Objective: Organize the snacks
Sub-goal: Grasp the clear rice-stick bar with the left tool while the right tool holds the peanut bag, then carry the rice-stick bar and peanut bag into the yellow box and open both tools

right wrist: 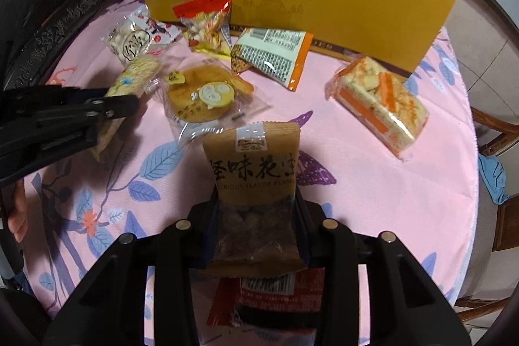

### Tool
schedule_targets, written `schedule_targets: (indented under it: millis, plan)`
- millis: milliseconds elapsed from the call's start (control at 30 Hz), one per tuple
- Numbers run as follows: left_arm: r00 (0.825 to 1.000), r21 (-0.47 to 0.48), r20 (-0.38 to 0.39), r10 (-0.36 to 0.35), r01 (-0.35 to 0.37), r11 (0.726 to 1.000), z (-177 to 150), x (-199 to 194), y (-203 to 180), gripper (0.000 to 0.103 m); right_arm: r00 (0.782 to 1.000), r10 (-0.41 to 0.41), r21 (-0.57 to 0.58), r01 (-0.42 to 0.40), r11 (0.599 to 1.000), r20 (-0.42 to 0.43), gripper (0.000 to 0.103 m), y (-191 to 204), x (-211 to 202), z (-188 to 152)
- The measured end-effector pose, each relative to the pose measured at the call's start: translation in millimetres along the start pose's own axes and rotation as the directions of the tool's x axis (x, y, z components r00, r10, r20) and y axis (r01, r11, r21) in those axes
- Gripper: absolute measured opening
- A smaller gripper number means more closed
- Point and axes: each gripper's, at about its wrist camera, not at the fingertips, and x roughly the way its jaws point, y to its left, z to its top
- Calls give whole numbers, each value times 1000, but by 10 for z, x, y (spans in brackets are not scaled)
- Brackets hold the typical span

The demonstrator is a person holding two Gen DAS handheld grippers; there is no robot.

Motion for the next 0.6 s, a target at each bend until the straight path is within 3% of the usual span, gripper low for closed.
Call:
schedule_targets:
  millis: [300,600]
  plan:
    - [994,-39,91,-67,70,997,-88,-566,-5,28,995,23,-4,-22,1000,99,39,6,-481,-5]
    - [985,-21,142,-95,99,995,57,-818,-111,28,987,31,-19,-29,999,155,39,66,-750,36]
